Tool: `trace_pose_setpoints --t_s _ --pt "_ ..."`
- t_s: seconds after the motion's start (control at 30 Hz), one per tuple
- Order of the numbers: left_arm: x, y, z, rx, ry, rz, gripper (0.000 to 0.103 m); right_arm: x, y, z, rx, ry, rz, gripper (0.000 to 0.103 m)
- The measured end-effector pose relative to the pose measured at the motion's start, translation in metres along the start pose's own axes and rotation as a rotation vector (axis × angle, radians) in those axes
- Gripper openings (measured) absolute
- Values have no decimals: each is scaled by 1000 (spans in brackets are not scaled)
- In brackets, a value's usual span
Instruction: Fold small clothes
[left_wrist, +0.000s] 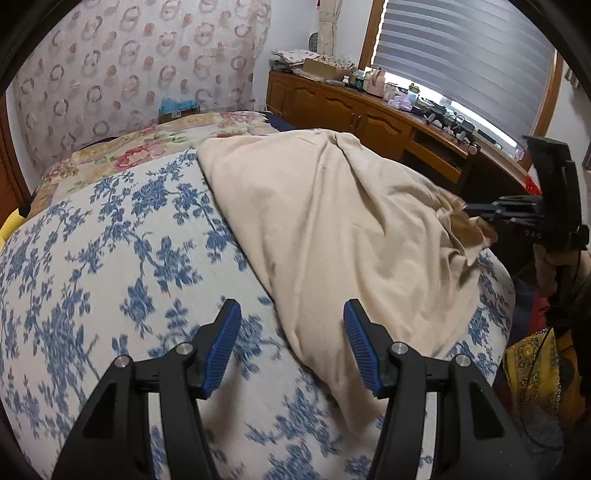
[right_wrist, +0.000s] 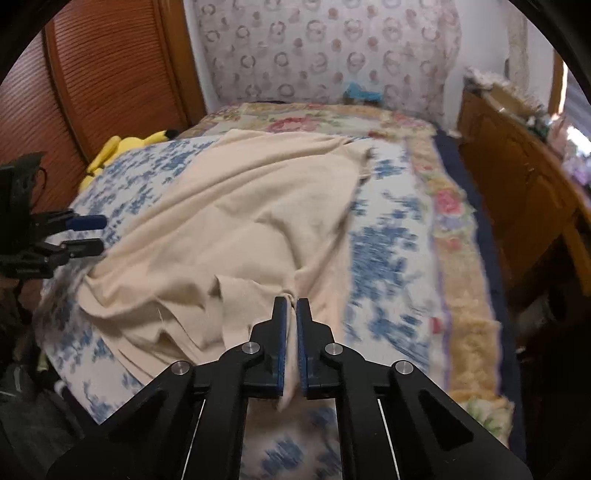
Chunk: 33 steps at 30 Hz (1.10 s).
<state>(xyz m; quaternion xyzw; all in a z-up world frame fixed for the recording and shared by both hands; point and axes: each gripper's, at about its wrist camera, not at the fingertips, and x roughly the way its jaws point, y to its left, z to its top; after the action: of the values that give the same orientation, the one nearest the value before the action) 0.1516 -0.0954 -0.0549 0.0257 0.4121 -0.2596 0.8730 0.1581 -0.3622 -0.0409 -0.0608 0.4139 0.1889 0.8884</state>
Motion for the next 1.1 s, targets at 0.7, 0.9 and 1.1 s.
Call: trace_pose_setpoints --t_s 0.7,0.9,1.1 --pt "1 -19 -41 -14 65 -21 57 -20 19 -16 36 -172 13 35" --pt "2 -20 -40 -14 68 -23 57 11 36 -12 -9 -106 -3 7" --pt "2 -22 -42 -13 69 -38 57 -29 9 -35 62 -170 -18 0"
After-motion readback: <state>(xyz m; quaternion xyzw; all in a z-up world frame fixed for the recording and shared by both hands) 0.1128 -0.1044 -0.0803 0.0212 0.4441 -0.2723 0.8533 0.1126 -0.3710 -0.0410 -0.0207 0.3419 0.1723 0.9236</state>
